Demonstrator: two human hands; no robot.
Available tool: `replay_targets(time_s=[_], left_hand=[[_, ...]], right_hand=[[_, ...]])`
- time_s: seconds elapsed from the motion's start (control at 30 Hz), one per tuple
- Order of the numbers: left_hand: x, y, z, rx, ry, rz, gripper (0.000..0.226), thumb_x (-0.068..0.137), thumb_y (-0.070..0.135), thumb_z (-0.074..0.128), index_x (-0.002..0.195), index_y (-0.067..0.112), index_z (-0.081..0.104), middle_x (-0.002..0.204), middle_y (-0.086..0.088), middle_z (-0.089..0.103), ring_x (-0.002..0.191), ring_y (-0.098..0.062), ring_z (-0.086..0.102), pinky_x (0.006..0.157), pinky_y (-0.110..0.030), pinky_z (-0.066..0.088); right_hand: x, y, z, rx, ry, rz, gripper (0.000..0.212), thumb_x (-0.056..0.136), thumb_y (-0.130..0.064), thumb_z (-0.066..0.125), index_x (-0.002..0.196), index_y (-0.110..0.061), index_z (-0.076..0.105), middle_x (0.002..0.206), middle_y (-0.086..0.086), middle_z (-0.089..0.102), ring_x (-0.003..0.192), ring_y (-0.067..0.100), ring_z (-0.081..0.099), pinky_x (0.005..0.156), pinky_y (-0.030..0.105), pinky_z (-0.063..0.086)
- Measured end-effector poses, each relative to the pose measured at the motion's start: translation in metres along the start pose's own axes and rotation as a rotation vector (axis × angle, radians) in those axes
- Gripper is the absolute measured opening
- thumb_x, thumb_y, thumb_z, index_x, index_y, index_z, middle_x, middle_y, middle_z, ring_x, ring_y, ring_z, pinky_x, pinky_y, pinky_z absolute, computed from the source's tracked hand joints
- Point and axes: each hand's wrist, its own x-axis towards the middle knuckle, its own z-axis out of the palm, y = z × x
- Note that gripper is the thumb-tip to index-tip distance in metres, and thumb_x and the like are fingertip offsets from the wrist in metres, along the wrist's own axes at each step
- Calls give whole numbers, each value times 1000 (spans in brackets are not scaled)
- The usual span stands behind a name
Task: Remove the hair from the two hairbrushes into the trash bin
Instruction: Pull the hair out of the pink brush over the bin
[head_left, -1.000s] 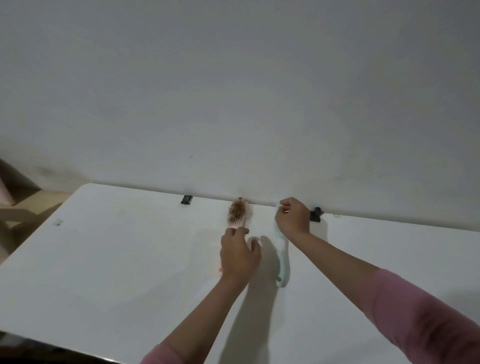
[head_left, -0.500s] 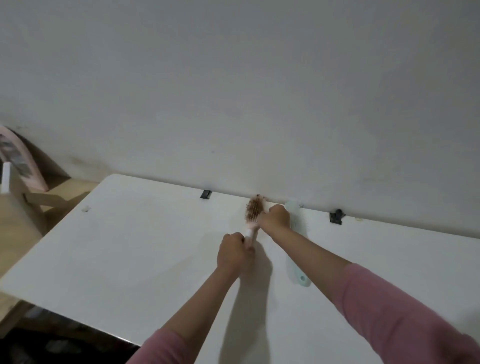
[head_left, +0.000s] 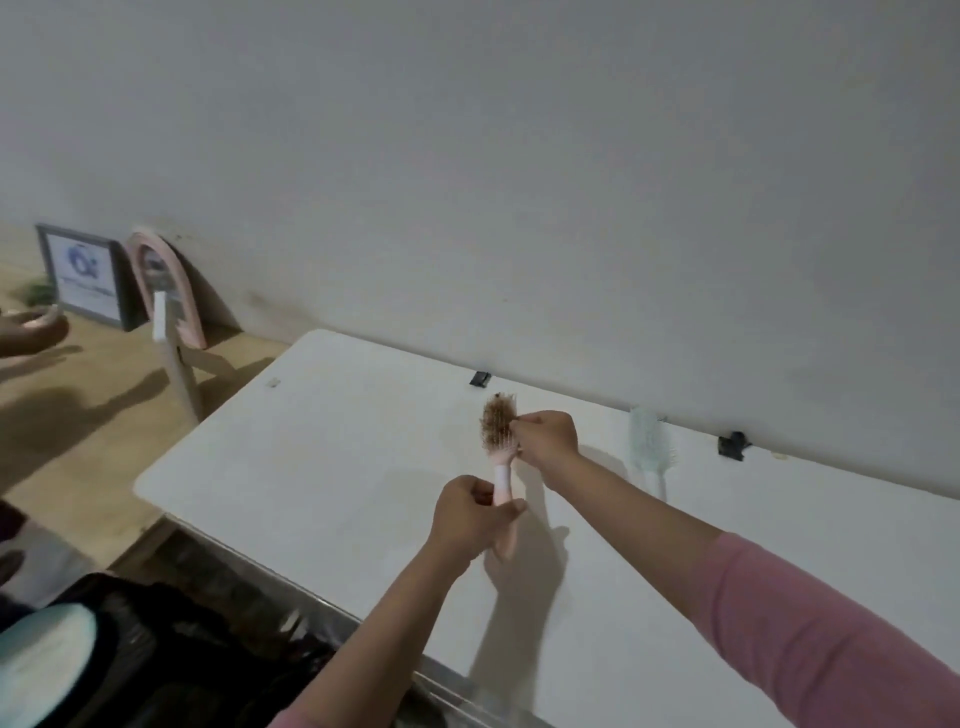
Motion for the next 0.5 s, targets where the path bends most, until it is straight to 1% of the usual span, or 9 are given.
replay_targets(time_s=[0.03, 0.1, 0.17, 0.23, 0.3, 0.33, 0.4, 0.43, 0.5], left_hand=[[-8, -4, -11, -58, 24, -9, 34, 70, 20, 84, 87, 1, 62, 81, -10, 68, 73, -25, 68, 61, -35, 56], [-27, -15, -36, -157, 81, -30, 39, 71, 17, 85, 97, -1, 62, 89, -13, 69, 77, -25, 69, 59, -34, 56], [-44, -27, -58, -216, 140, -38, 37, 72, 17, 84, 97, 2, 61, 90, -12, 69, 76, -24, 68, 63, -37, 58], [-65, -46, -85, -274, 227, -58, 36, 74, 18, 83, 99, 6, 60, 91, -12, 69, 76, -25, 68, 69, -41, 58], [-84, -64, -110, -349, 284, -87, 39, 77, 18, 81, 106, 6, 58, 97, -16, 68, 74, -24, 67, 60, -35, 58], [-93, -72, -121, -378, 304, -98, 40, 78, 18, 79, 108, 6, 56, 101, -17, 66, 72, -23, 66, 52, -29, 56], [-113, -94, -148, -413, 376, -119, 42, 80, 18, 78, 112, 5, 54, 105, -18, 63, 72, -20, 64, 43, -22, 50], [-121, -105, -159, -422, 399, -122, 43, 80, 18, 78, 112, 5, 54, 106, -18, 63, 73, -20, 64, 42, -22, 49], [-134, -126, -178, -440, 430, -134, 44, 80, 17, 78, 113, 3, 52, 103, -16, 64, 75, -20, 64, 47, -25, 51]], right_hand=[[-8, -1, 11, 19, -28, -5, 17, 75, -4, 56, 61, -15, 54, 68, 3, 52, 72, 19, 52, 89, 49, 55], [-30, -5, 35, 36, -91, -15, 22, 77, -4, 57, 59, -15, 54, 69, 5, 53, 73, 19, 54, 89, 54, 53], [-50, -7, 58, 62, -159, -22, 25, 81, -3, 59, 59, -14, 54, 69, 3, 54, 75, 20, 58, 88, 50, 56], [-74, -7, 91, 81, -263, -25, 17, 84, -2, 59, 68, -4, 62, 72, 4, 56, 81, 21, 60, 84, 41, 58], [-96, -4, 125, 92, -336, -45, 15, 86, -1, 58, 83, 14, 62, 73, 6, 52, 82, 22, 57, 80, 39, 58], [-107, -2, 141, 87, -368, -45, 15, 86, -1, 58, 83, 14, 62, 74, 6, 52, 83, 23, 57, 80, 39, 58], [-133, 7, 178, 49, -451, -45, 15, 87, -2, 59, 71, -3, 62, 75, 3, 56, 85, 23, 59, 81, 40, 58], [-144, 13, 195, 33, -481, -49, 20, 87, -3, 60, 68, -9, 61, 75, 3, 58, 84, 23, 60, 82, 42, 58], [-162, 24, 223, -1, -530, -66, 23, 85, -5, 62, 63, -13, 60, 72, 4, 60, 80, 26, 62, 85, 48, 57]])
